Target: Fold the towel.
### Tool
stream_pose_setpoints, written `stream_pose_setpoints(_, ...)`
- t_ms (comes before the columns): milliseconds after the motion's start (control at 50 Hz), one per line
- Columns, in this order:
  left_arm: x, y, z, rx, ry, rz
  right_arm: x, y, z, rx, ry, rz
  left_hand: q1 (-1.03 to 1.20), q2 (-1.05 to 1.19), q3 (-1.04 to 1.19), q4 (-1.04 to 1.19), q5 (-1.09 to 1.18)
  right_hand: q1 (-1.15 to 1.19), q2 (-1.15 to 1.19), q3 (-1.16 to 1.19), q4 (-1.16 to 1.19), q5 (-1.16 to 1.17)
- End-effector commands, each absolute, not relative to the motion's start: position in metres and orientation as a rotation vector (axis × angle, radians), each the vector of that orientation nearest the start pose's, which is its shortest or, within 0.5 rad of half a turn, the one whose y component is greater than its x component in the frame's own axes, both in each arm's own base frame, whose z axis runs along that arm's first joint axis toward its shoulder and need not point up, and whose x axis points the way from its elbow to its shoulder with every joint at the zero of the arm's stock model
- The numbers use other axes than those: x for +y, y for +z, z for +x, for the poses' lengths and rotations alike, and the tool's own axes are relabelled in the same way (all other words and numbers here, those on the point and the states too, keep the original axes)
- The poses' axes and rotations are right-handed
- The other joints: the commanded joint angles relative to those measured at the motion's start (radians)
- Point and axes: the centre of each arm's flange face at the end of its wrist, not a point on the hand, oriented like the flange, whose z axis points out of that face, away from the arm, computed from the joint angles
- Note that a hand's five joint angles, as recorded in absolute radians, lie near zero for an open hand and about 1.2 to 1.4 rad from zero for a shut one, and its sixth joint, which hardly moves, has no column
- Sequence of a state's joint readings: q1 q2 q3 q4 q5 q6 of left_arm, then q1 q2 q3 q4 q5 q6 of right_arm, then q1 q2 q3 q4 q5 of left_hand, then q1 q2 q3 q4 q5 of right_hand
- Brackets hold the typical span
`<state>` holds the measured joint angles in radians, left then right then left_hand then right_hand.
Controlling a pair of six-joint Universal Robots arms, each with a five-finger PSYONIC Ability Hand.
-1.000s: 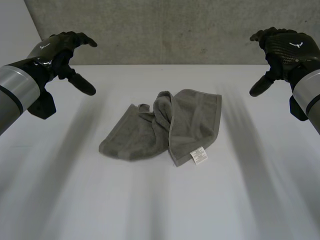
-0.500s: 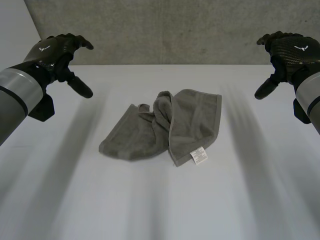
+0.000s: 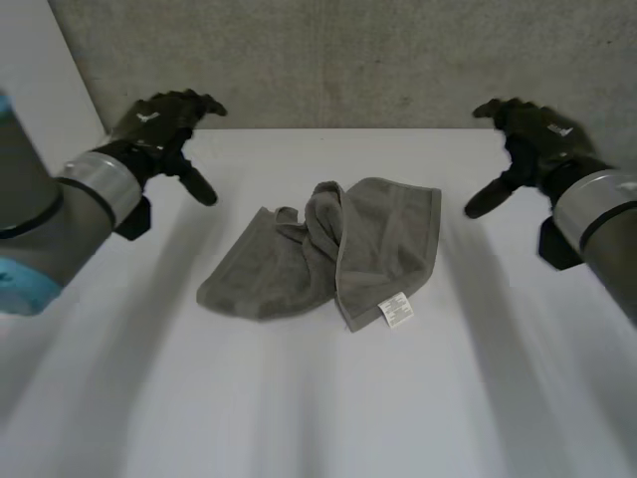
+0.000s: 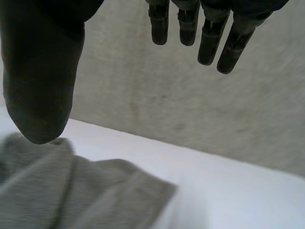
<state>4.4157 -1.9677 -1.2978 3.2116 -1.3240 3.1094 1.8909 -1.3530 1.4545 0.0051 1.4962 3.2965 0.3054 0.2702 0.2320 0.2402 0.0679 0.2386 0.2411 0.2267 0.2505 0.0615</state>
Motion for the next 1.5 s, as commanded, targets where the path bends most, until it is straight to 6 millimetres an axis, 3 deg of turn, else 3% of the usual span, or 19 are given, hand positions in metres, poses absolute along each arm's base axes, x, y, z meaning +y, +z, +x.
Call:
stream_pose_setpoints(20,-0.354,0.214,-0.284,2.667,-2.32,0.809,-0.29,0.235,0.277,2.068,-1.632,-0.257,-0.071,-0.036,-0.057,-0.066,-0.008,-0.064,-0.067,-0.052,-0.076,-0.062)
stream_pose_setpoints(220,-0.374,0.155,-0.308,2.79,-2.234,0.957,-0.306,0.173,0.333,2.008,-1.546,-0.293,-0.042,-0.007,-0.057,-0.066,0.021,-0.064,-0.067,-0.052,-0.076,-0.062)
stream_pose_setpoints(600,-0.379,0.121,-0.353,2.791,-2.273,1.164,-0.338,0.117,0.351,2.004,-1.388,-0.084,0.263,0.298,-0.057,-0.066,0.326,0.116,0.114,-0.052,-0.076,0.119)
stream_pose_setpoints(800,-0.381,0.107,-0.353,2.659,-2.194,1.227,-0.338,0.107,0.354,2.0,-1.332,-0.051,0.407,0.442,-0.057,-0.066,0.47,0.278,0.275,-0.052,-0.076,0.28)
stream_pose_setpoints(880,-0.382,0.102,-0.349,2.588,-2.16,1.232,-0.338,0.105,0.356,1.993,-1.31,-0.051,0.481,0.516,-0.057,-0.066,0.544,0.407,0.405,-0.052,-0.076,0.41)
stream_pose_setpoints(920,-0.382,0.101,-0.348,2.557,-2.142,1.246,-0.336,0.1,0.359,1.988,-1.276,-0.077,0.609,0.644,-0.057,-0.066,0.672,0.792,0.79,-0.052,-0.076,0.795)
stream_pose_setpoints(940,-0.382,0.101,-0.348,2.557,-2.142,1.246,-0.336,0.1,0.359,1.988,-1.276,-0.077,0.61,0.645,-0.057,-0.066,0.673,0.795,0.792,-0.052,-0.076,0.797)
stream_pose_setpoints(960,-0.38,0.101,-0.347,2.555,-2.132,1.255,-0.335,0.099,0.36,1.987,-1.262,-0.087,0.712,0.747,-0.057,-0.066,0.774,1.091,1.089,-0.052,-0.076,1.094)
stream_pose_setpoints(1040,-0.373,0.114,-0.344,2.534,-2.127,1.271,-0.332,0.112,0.361,1.959,-1.262,-0.109,1.02,1.055,-0.057,-0.066,1.083,1.158,1.155,-0.052,-0.076,1.16)
stream_pose_setpoints(1100,-0.37,0.126,-0.343,2.503,-2.147,1.277,-0.332,0.126,0.361,1.938,-1.28,-0.12,1.056,1.091,-0.057,-0.066,1.119,1.158,1.155,-0.052,-0.076,1.16)
stream_pose_setpoints(1140,-0.361,0.155,-0.34,2.44,-2.204,1.29,-0.331,0.154,0.355,1.894,-1.312,-0.143,1.059,1.094,-0.057,-0.066,1.122,1.158,1.155,-0.052,-0.076,1.16)
stream_pose_setpoints(1160,-0.361,0.155,-0.34,2.439,-2.205,1.29,-0.331,0.155,0.355,1.894,-1.312,-0.143,1.059,1.094,-0.057,-0.066,1.122,1.158,1.155,-0.052,-0.076,1.16)
stream_pose_setpoints(1200,-0.351,0.192,-0.336,2.351,-2.309,1.268,-0.332,0.189,0.345,1.837,-1.372,-0.196,1.059,1.094,-0.057,-0.066,1.122,1.158,1.155,-0.052,-0.076,1.16)
stream_pose_setpoints(1220,-0.351,0.192,-0.336,2.351,-2.31,1.268,-0.332,0.189,0.345,1.836,-1.373,-0.196,1.059,1.094,-0.057,-0.066,1.122,1.158,1.155,-0.052,-0.076,1.16)
stream_pose_setpoints(1260,-0.331,0.227,-0.334,2.278,-2.408,1.264,-0.331,0.221,0.331,1.803,-1.439,-0.277,1.059,1.094,-0.057,-0.066,1.122,1.158,1.155,-0.052,-0.076,1.16)
stream_pose_setpoints(1320,-0.321,0.243,-0.332,2.243,-2.456,1.256,-0.329,0.237,0.323,1.793,-1.482,-0.326,1.059,1.094,-0.057,-0.066,1.122,1.158,1.155,-0.052,-0.076,1.16)
stream_pose_setpoints(1360,-0.302,0.264,-0.325,2.216,-2.51,1.237,-0.32,0.264,0.31,1.786,-1.541,-0.435,1.059,1.094,-0.057,-0.066,1.122,1.158,1.155,-0.052,-0.076,1.16)
stream_pose_setpoints(1420,-0.285,0.273,-0.315,2.226,-2.509,1.228,-0.302,0.282,0.302,1.788,-1.557,-0.586,1.056,1.091,-0.057,-0.066,1.119,1.158,1.155,-0.052,-0.076,1.16)
stream_pose_setpoints(1500,-0.268,0.268,-0.307,2.274,-2.463,1.231,-0.284,0.282,0.295,1.814,-1.528,-0.761,1.056,1.091,-0.057,-0.066,1.119,1.158,1.155,-0.052,-0.076,1.16)
